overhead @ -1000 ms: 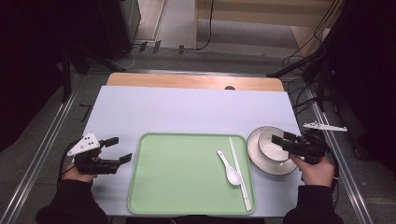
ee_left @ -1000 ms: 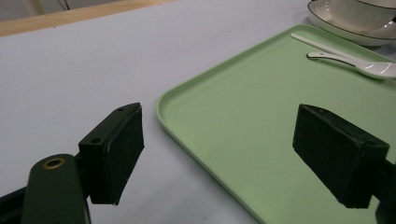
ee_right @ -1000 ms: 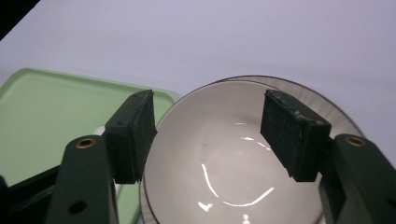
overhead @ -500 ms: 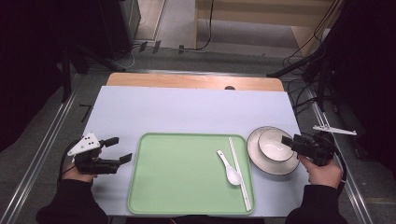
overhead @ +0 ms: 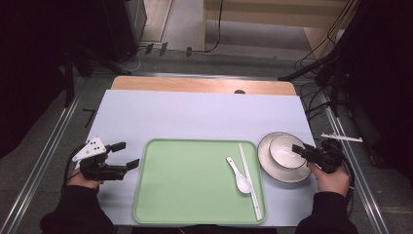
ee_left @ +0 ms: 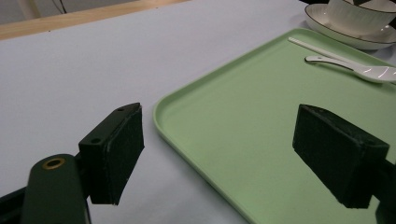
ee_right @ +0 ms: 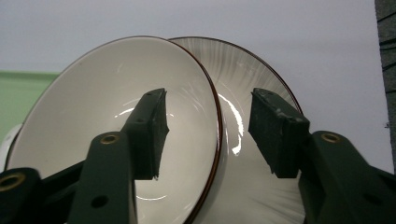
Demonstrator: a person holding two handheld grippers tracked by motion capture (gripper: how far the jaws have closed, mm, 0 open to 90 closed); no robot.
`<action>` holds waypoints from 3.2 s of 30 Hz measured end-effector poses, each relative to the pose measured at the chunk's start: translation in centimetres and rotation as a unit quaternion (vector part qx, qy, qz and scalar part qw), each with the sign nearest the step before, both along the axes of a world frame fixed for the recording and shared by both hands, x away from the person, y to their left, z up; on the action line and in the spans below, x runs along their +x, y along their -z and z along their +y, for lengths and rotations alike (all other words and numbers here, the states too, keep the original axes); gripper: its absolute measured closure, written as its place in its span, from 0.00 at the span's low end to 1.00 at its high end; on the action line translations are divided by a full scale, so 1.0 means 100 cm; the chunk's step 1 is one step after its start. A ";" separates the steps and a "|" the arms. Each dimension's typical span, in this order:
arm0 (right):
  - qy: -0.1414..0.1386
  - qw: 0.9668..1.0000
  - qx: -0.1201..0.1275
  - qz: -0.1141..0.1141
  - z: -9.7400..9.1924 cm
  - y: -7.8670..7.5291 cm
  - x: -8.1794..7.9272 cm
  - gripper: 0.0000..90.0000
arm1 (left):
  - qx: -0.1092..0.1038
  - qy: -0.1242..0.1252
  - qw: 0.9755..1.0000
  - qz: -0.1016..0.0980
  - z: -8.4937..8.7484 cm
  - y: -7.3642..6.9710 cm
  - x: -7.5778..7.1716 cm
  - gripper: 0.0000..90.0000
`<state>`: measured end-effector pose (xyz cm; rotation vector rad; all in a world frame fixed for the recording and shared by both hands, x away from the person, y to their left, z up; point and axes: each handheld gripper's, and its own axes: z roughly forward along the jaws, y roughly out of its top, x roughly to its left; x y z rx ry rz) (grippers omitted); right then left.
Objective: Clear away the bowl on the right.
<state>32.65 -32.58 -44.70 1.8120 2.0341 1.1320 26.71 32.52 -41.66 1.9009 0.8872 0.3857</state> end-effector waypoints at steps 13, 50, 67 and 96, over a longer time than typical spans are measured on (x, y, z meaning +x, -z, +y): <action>-0.007 0.999 0.001 0.037 0.004 0.010 0.004 0.83 | 0.002 -0.001 1.000 -0.001 0.000 0.000 0.000 0.19; -0.005 0.997 0.046 0.059 0.008 -0.007 0.004 0.91 | 0.002 -0.004 1.000 -0.002 0.001 0.000 -0.001 0.19; -0.051 0.996 0.054 0.045 0.038 -0.025 -0.006 0.91 | 0.003 -0.005 1.000 -0.001 0.001 -0.001 -0.001 0.19; -0.161 0.984 0.052 0.048 0.111 -0.035 -0.033 0.91 | 0.002 -0.005 1.000 0.000 0.001 0.000 -0.001 0.19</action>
